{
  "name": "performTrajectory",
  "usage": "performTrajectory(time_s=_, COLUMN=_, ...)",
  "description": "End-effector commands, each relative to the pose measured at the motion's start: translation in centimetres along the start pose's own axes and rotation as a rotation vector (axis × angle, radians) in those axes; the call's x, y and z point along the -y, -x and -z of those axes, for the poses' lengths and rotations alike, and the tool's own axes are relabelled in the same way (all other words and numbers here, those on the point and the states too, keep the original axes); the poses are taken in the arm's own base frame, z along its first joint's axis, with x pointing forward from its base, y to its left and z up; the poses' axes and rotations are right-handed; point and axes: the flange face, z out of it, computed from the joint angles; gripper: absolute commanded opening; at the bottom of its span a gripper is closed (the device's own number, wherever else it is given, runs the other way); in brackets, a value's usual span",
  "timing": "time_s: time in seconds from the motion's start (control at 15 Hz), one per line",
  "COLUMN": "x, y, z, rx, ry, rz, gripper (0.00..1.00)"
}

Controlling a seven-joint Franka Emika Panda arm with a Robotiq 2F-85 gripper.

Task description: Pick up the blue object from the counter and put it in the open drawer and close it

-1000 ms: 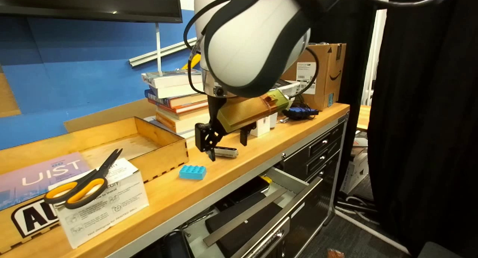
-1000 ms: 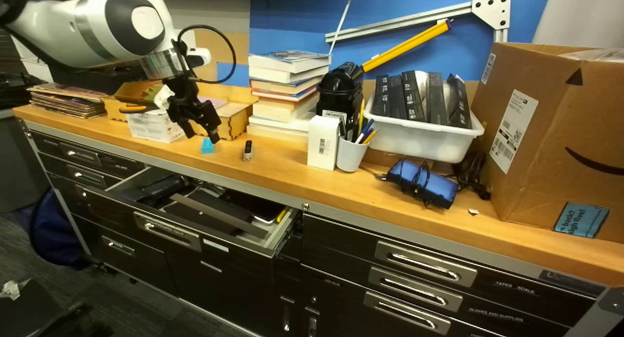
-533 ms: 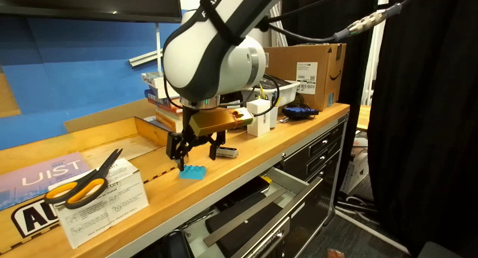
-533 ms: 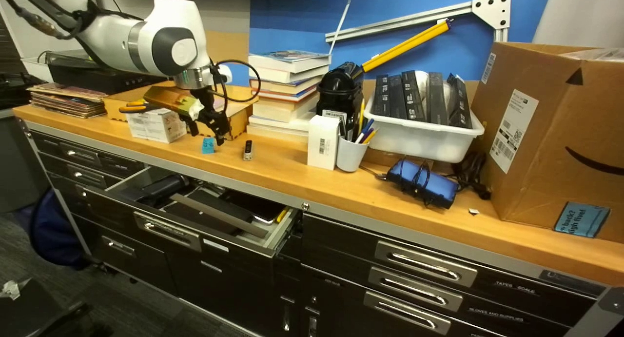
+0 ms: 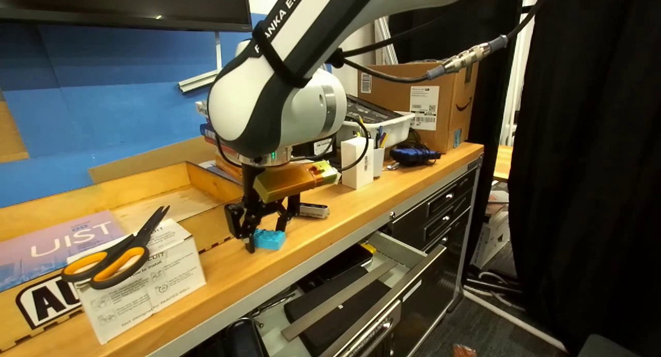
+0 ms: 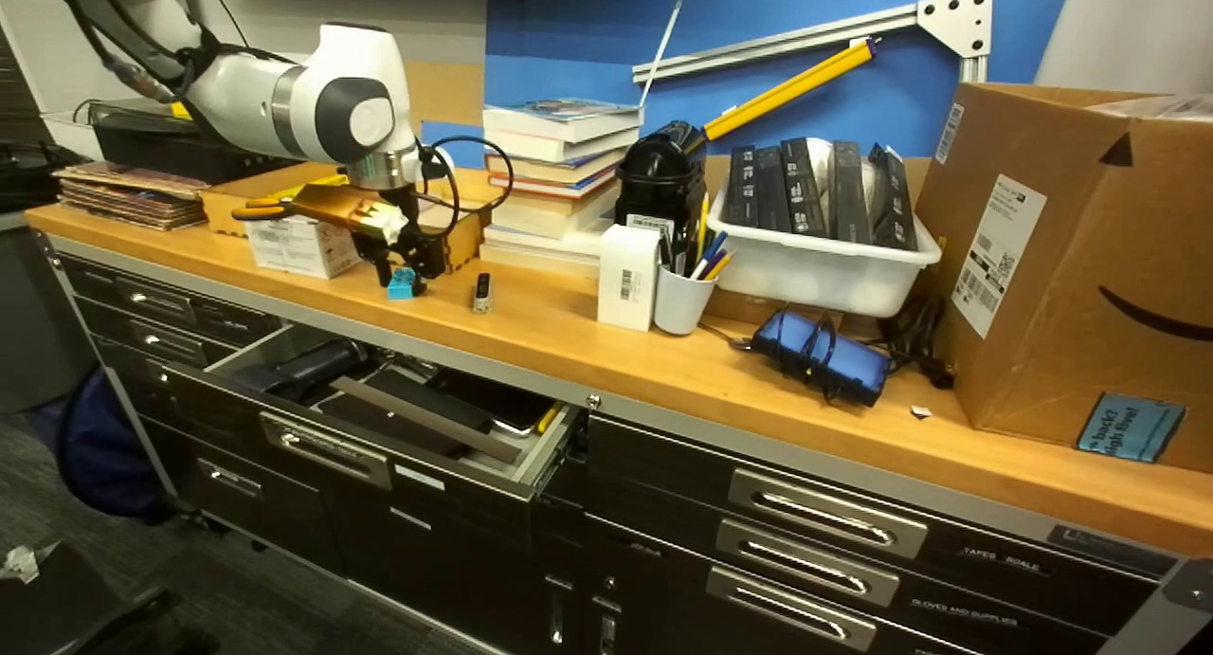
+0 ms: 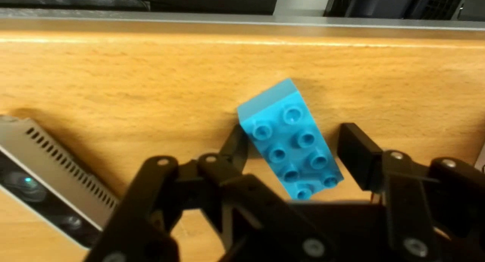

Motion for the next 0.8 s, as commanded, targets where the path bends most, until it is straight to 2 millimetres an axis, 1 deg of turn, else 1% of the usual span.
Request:
performTrajectory(time_s=0.0, x=0.3, y=0.1, z=0.9, rx=-0.023, ry=0.098, rz=-0.024, gripper=0.34)
performTrajectory(time_s=0.07, x=0.4, y=0.3, z=1.2, rx=-0.033, ry=0.126, rz=-0.037, gripper=0.28)
performTrajectory(time_s=0.13, x=0.5, y=0.9, z=1.4, rx=-0.037, ry=0.148, rz=-0.043, gripper=0.19)
performTrajectory(time_s=0.2, x=0.5, y=1.6, z=1.5, rx=-0.027, ry=0.135, rz=-0.038, gripper=0.12)
performTrajectory(time_s=0.33, x=0.1, y=3.4, z=1.8, rx=0.005, ry=0.141, rz=-0.027, gripper=0.13)
performTrajectory(time_s=0.47, x=-0.3, y=5.8, z=1.7, rx=0.055, ry=0.144, rz=-0.006, gripper=0.13)
performTrajectory(time_s=0.73, x=-0.9, y=10.2, z=0.8, rx=0.119, ry=0.188, rz=-0.033, gripper=0.13)
